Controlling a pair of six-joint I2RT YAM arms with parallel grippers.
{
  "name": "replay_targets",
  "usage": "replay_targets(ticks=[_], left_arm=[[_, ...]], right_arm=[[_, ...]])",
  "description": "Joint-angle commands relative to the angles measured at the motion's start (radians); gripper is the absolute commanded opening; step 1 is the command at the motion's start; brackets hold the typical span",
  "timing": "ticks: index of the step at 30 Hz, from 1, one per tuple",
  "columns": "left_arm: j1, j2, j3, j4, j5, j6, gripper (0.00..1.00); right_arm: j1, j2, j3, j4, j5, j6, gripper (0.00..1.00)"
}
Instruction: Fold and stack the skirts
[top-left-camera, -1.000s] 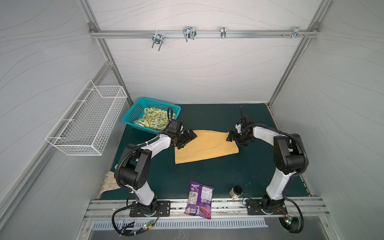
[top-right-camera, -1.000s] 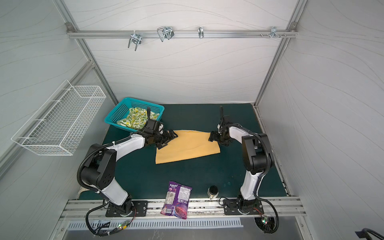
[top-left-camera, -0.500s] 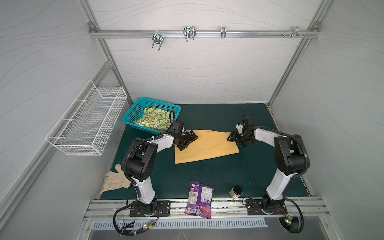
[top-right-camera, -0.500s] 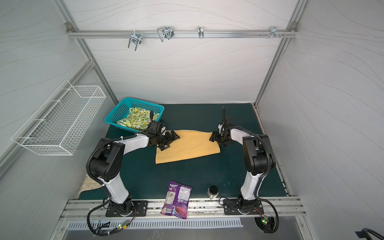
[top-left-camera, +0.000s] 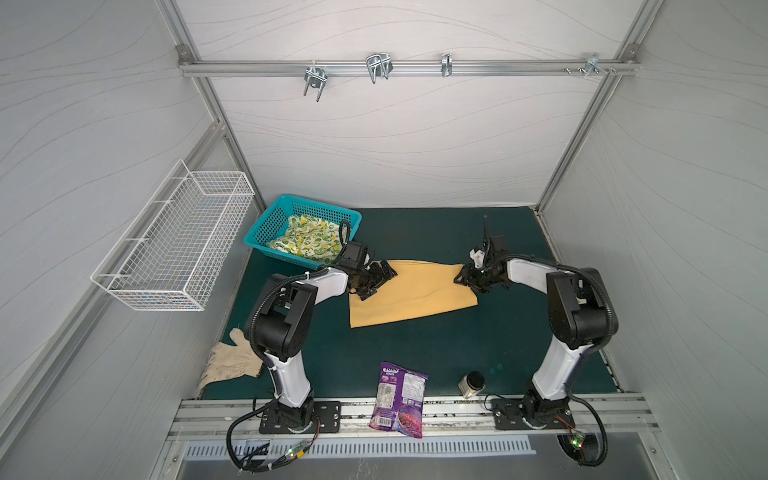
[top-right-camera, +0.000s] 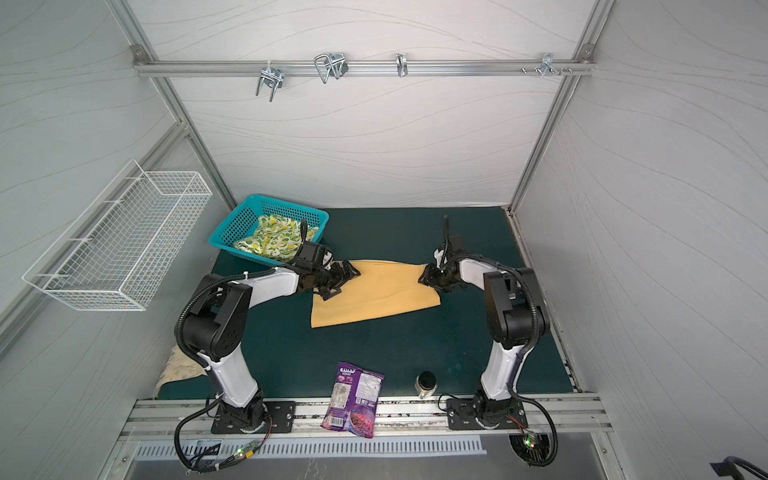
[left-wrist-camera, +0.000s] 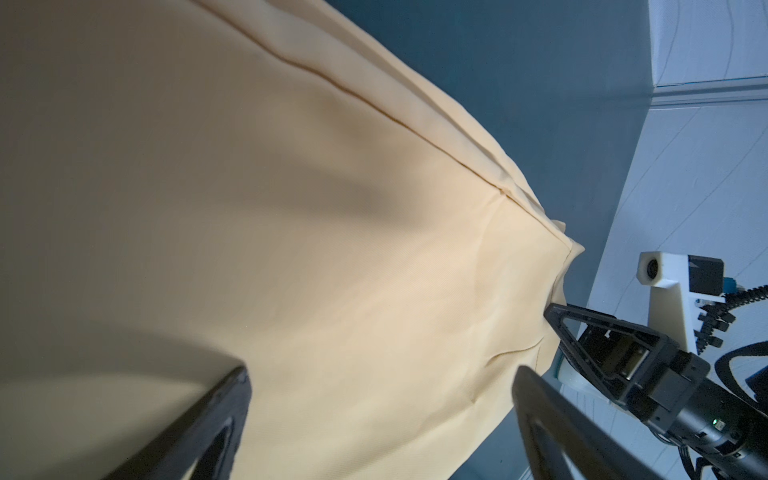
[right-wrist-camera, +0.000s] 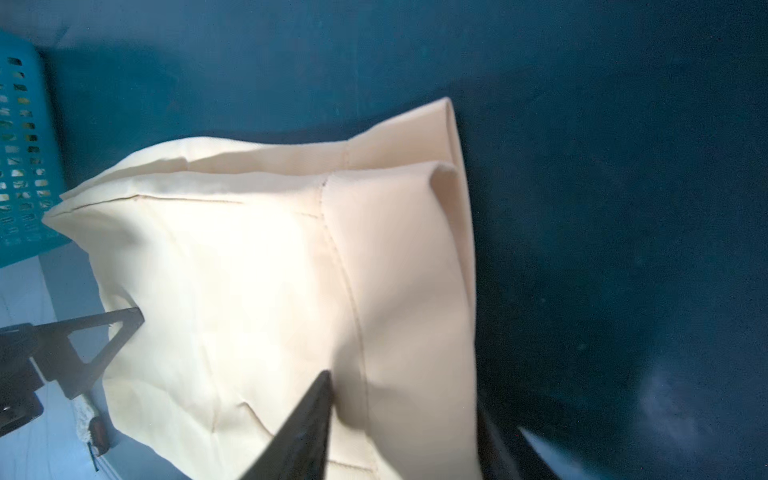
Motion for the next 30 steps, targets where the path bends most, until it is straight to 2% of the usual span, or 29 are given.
replay_targets(ticks=[1, 4, 9, 20, 30], left_arm=[[0.005, 0.025, -0.01, 0.003, -0.02, 0.003, 0.99], [0.004, 0.022, -0.012, 0.001, -0.019, 0.005, 0.99], [0.004, 0.002, -0.011, -0.008, -0.021, 0.015, 0.99], [-0.034, -0.08, 0.008, -0.059, -0.01, 0.053, 0.99], [-0.168, -0.107, 0.031, -0.014, -0.008, 0.018, 0.99]], right_arm=[[0.018, 0.062, -0.034, -0.07, -0.012, 0.014, 0.31], [0.016, 0.045, -0.037, -0.07, 0.01, 0.021, 0.17], [0.014, -0.001, -0.016, -0.096, 0.05, 0.016, 0.06], [0.014, -0.125, 0.152, -0.304, 0.255, -0.103, 0.05], [0.045, -0.163, 0.287, -0.43, 0.368, -0.153, 0.05]])
